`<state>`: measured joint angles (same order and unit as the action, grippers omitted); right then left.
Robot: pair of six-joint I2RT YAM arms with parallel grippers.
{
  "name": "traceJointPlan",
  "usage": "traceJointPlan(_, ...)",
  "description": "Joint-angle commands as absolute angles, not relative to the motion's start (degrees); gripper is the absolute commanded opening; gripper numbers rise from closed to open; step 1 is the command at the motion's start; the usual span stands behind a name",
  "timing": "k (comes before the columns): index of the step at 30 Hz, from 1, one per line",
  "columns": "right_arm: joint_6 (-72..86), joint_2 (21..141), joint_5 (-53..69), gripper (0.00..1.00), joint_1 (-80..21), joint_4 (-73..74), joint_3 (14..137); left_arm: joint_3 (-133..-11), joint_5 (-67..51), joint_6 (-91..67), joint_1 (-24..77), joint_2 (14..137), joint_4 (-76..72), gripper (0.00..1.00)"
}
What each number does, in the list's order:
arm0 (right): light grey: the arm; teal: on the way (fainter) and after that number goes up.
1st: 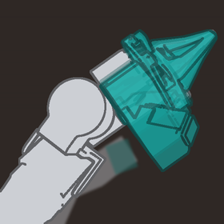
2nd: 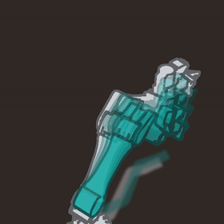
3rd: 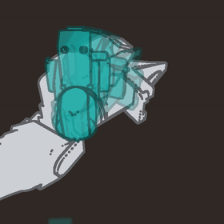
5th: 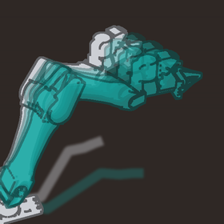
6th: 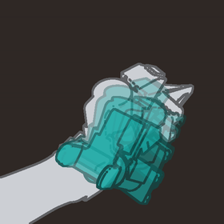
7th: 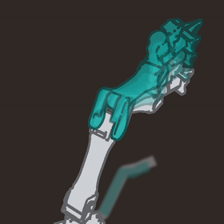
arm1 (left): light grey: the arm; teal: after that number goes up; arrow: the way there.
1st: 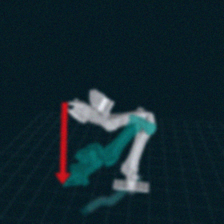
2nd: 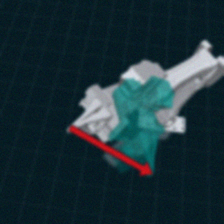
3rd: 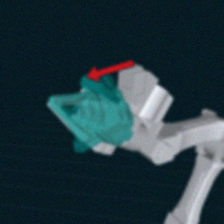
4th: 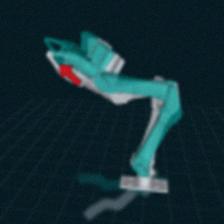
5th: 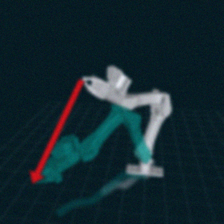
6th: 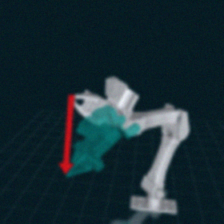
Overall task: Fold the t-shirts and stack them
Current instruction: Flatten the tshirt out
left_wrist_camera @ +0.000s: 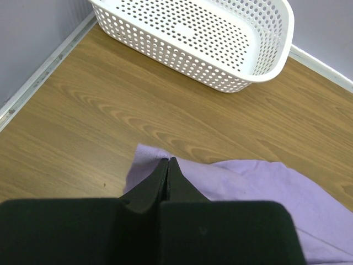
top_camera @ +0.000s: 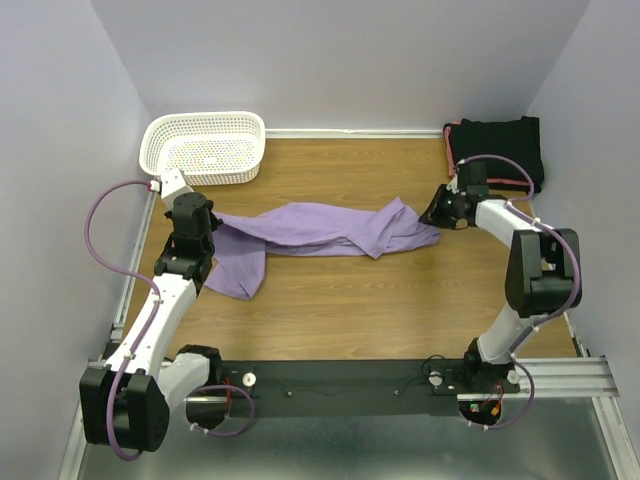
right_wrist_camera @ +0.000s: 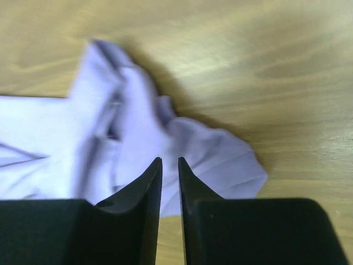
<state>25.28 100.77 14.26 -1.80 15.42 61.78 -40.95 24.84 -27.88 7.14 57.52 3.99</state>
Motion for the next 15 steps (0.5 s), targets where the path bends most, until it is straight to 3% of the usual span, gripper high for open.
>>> traceJointPlan(1,28.99,95.81,17.92,0.28,-1.84,11.61,61.79,-42.10,25.22,-27.86,6.94,57.75,3.69,0.00)
traceJointPlan(15,39.37,105.02,20.92,0.29,-3.69,4.05,64.42,-42.01,25.49,-27.86,6.94,57.48,3.69,0.00)
